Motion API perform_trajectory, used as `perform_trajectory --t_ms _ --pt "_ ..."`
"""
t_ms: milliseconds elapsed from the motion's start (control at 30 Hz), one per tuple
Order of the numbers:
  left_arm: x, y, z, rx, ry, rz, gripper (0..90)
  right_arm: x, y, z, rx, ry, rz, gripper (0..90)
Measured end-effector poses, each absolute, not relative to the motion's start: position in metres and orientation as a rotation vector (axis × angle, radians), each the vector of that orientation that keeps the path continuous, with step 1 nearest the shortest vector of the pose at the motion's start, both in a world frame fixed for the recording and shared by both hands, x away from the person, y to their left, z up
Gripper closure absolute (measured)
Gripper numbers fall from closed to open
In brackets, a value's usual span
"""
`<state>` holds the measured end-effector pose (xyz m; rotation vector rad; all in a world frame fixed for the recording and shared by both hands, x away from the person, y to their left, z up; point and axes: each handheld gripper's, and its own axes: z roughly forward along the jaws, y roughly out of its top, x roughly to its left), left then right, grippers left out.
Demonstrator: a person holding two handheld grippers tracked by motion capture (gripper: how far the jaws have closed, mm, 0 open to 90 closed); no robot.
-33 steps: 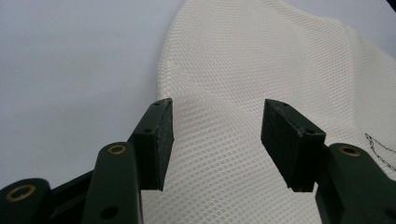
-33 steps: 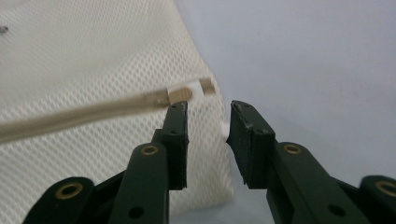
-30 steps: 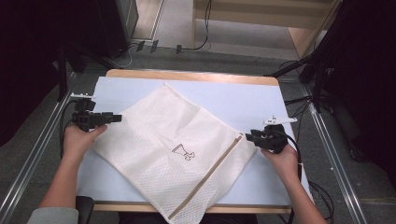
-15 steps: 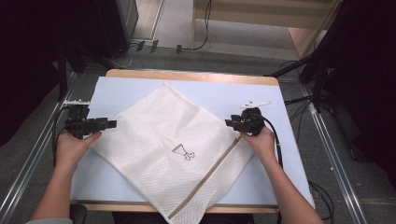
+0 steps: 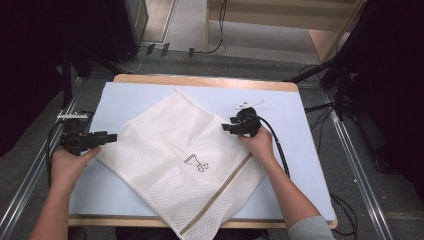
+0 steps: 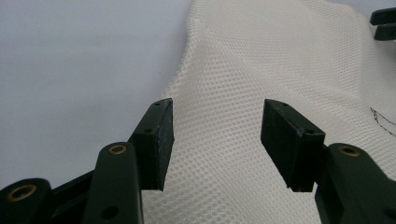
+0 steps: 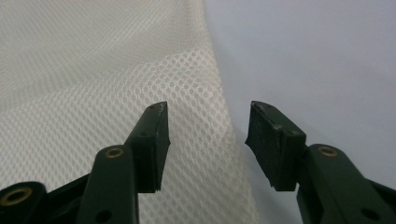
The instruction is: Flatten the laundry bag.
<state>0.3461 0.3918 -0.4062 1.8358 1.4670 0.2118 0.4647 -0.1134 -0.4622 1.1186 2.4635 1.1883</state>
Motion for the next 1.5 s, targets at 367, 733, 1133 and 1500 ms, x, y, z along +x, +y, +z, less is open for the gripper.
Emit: perform_trajectory --t_ms 367,733,1133,1500 --pt "0.346 0.393 -0.407 1.838 1.469 0.207 44.9 0.469 -0.094 -0.469 1.128 2.516 1.102 85.3" --pt "0.348 0.383 -0.407 1.854 1.45 0.202 45.0 0.478 -0.127 -0.467 1.245 2.446 1.093 86.9" --pt "0.357 0.348 -0.415 1.89 1.404 0.157 46.0 0.484 -0.193 -0.47 1.449 2.222 1.038 86.6" --pt "0.359 0.31 -0.424 1.951 1.365 0.122 47.0 0.477 -0.204 -0.465 1.492 2.165 1.095 76.2"
